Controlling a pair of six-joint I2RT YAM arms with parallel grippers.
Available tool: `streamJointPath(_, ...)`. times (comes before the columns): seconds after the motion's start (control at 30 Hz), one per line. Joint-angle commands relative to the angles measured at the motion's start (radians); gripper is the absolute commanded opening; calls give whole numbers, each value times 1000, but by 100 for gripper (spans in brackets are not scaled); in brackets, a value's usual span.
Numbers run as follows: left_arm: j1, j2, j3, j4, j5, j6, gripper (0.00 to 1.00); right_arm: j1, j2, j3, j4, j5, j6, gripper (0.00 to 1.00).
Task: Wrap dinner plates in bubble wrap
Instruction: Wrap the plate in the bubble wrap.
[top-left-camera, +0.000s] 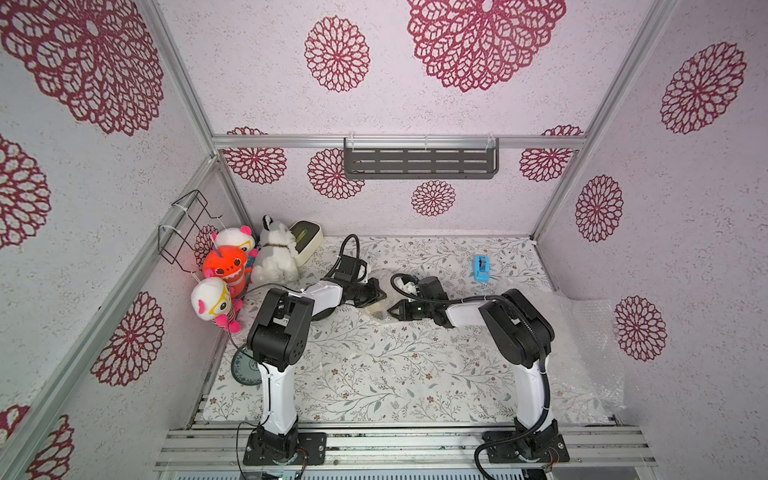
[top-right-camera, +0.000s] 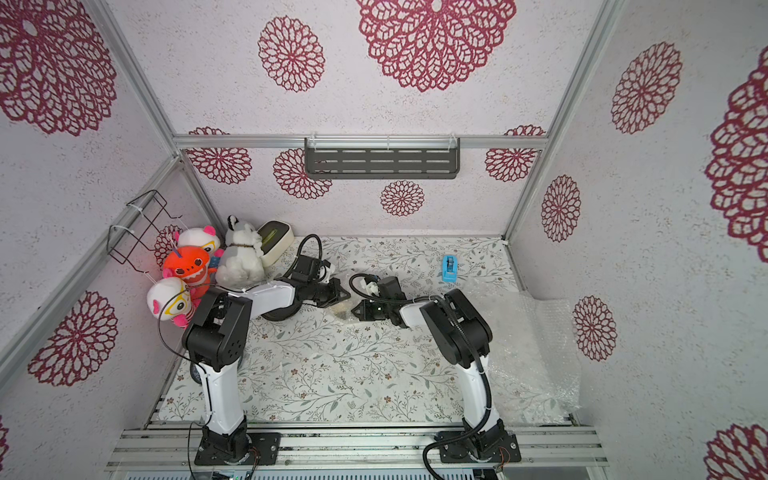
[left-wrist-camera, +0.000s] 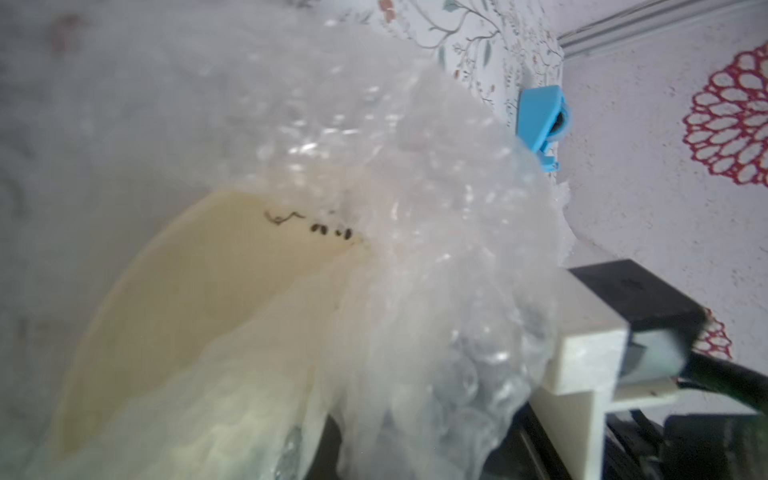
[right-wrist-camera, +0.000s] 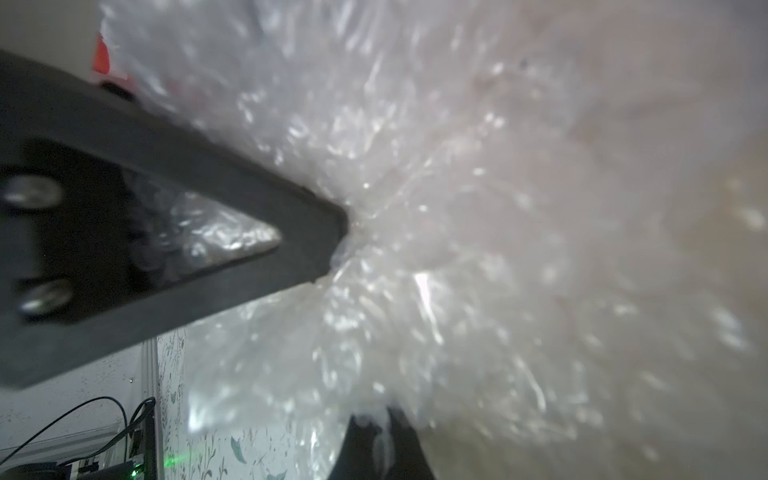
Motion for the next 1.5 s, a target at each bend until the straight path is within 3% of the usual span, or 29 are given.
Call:
streamJointPath(0.0,10,-22,-57,-64,-133,-24,0,13,-71,-46,-39,-21,-12,21)
streamJointPath(0.07,8,-7,-67,-105,-163,7,0,7,-124,-41,-55,-44,-89,35)
streamJointPath(0.17,11,10,-71,-141,-173,35,0,-32,-153,43,-232,-44,-248,47)
streamJointPath(0.27,15,15,-72,-143,-172,52,0,-88,-125,120,-339,-23,-372,63)
streamJointPath(0.4,16,36,-57,-142,-142,65,0,-130,-7,276,-454,9,-510,74)
streamJointPath(0.5,17,44,-58,-135,-131,63,0,-130,89,406,-578,14,-621,74)
streamJointPath(0.63,17,55,-52,-135,-118,74,0,-125,143,441,-640,-34,-597,69)
streamJointPath(0.83,13,40,-56,-154,-65,159,2,-77,-18,180,-438,-115,-381,26)
streamJointPath(0.93,12,15,-61,-190,-45,222,2,-13,-113,25,-275,-69,-227,19)
streamJointPath(1.03,13,1,-65,-232,-38,278,2,43,-179,-87,-162,101,-101,23)
streamJointPath(1.13,13,-3,-83,-236,-14,312,3,43,-230,-171,-37,208,-6,45)
streamJointPath(1.27,13,1,-76,-243,16,340,3,-12,-204,-111,-84,135,-161,66)
streamJointPath(1.47,12,10,-50,-267,11,359,5,-102,-61,45,-164,56,-364,69)
